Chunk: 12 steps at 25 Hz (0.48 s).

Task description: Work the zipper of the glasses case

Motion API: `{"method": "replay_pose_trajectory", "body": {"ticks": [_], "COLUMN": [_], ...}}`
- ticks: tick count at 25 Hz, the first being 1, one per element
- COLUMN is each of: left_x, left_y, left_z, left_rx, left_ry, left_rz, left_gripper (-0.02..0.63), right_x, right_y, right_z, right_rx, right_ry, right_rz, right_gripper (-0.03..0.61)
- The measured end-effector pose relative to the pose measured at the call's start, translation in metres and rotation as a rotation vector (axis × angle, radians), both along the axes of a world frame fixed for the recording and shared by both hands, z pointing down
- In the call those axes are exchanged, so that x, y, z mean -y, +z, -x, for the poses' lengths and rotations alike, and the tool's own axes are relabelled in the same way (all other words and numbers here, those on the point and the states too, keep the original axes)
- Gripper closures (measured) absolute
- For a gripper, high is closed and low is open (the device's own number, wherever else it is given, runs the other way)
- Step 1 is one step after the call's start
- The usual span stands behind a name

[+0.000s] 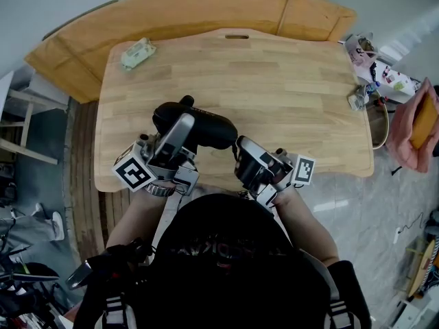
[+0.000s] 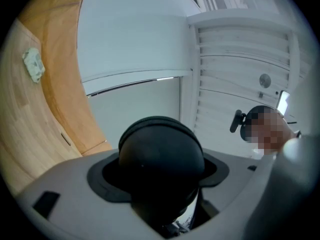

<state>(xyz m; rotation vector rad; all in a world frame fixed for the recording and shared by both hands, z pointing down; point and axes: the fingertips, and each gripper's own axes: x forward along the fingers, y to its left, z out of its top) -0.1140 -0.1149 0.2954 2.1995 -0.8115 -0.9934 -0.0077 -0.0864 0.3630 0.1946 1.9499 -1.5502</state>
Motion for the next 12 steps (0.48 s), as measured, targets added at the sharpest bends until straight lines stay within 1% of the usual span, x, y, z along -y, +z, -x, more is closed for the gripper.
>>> {"method": "replay_pose_trajectory", "body": {"ticks": [3, 7, 10, 12], "left_x": [0.001, 0.001, 0.0, -0.001], "left_y": [0.001, 0.004, 0.004, 0.003], "left_z": [-0.001, -0.004, -0.005, -0.008], "left_rx": [0.015, 0.092, 0.145, 0.198], "left_ry": [-0.004, -0.033, -0.056, -0.074], "left_rz": [0.006, 0.004, -0.003, -0.018], "left_gripper": [0.256, 0.258, 0.258, 0.258], "right_x": [0.0, 0.001, 0.001, 0.001], "right_y": [0.004, 0.01, 0.015, 0.016], "right_z": [0.001, 0.001, 0.002, 0.003], "right_rx": [-0.057, -0.161, -0.221, -0.259], "right_ry": [0.012, 0.051, 0.074, 0.088], "right_rz": [-0.029, -0.089, -0.116, -0.135], "right_gripper": [0.56, 0.561, 0.563, 0.563]}}
